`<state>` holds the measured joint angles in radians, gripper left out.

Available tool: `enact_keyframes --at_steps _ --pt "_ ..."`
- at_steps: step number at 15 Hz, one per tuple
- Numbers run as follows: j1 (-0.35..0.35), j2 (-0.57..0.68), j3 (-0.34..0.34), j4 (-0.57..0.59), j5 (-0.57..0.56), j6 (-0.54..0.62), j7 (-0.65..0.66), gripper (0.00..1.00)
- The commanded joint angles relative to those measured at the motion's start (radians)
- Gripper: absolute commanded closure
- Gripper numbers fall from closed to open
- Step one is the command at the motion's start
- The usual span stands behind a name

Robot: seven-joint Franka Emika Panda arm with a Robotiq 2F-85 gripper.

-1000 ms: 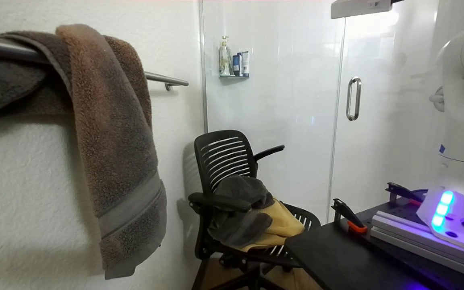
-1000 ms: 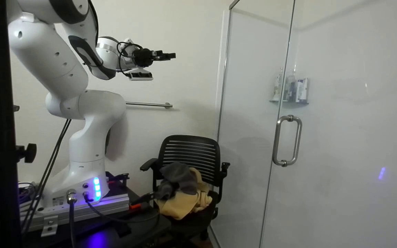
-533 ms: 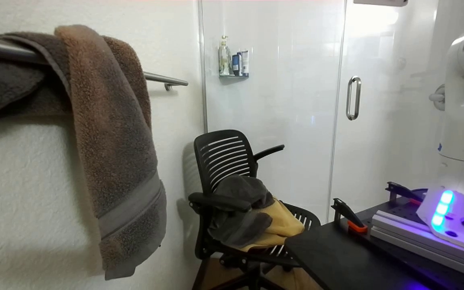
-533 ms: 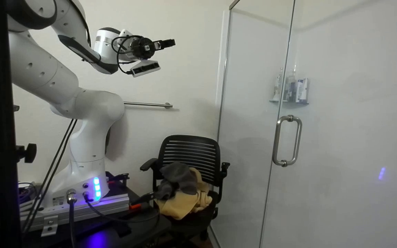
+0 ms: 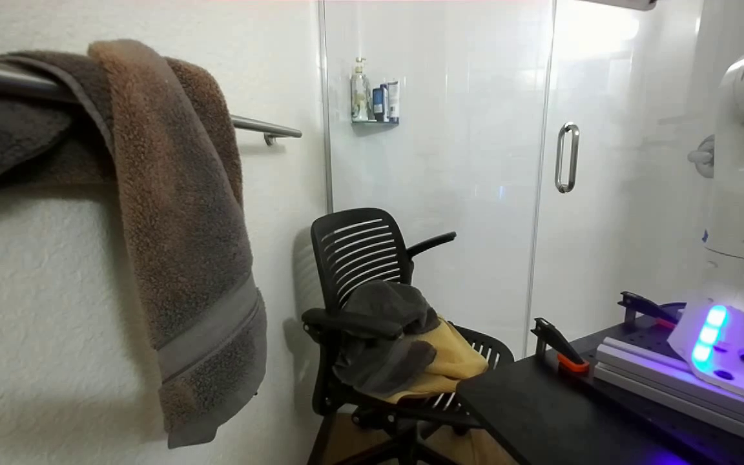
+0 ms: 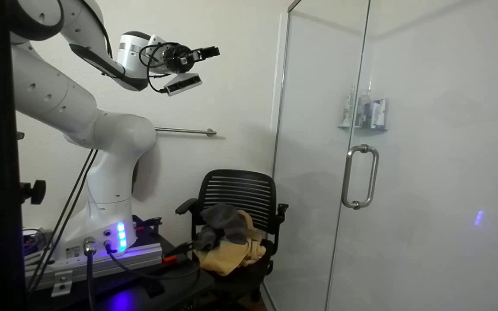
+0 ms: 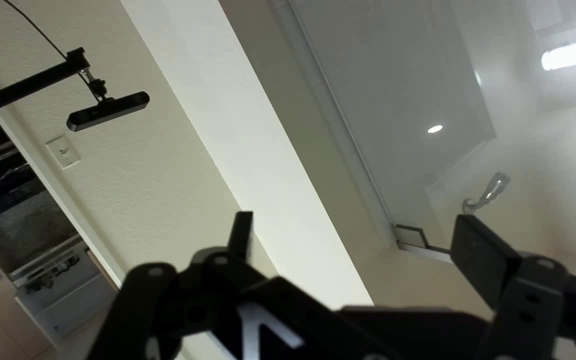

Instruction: Unhang the yellow and gray towels and put them on the chair, and then open the bathing room door

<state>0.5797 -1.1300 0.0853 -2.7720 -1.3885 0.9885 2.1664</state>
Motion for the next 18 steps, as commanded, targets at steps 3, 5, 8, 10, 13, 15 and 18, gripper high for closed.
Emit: enact_keyframes --at_steps 3,5,8,10,13,15,18 --pt "-0.141 -0.013 -0.113 0.106 -0.044 0.062 0.089 0.00" --pt "-0.205 0.001 -0.217 0.164 -0.093 0.109 0.122 0.00" --pt "-0.269 0.061 -0.367 0.270 -0.073 0.202 0.200 0.00" --pt "-0.294 0.074 -0.433 0.330 -0.018 0.258 0.224 0.00" --pt "-0.305 0.126 -0.515 0.417 0.108 0.343 0.240 0.00" --pt "-0.297 0.197 -0.566 0.449 0.226 0.411 0.242 0.00" --pt "-0.316 0.300 -0.630 0.435 0.400 0.573 0.213 0.00"
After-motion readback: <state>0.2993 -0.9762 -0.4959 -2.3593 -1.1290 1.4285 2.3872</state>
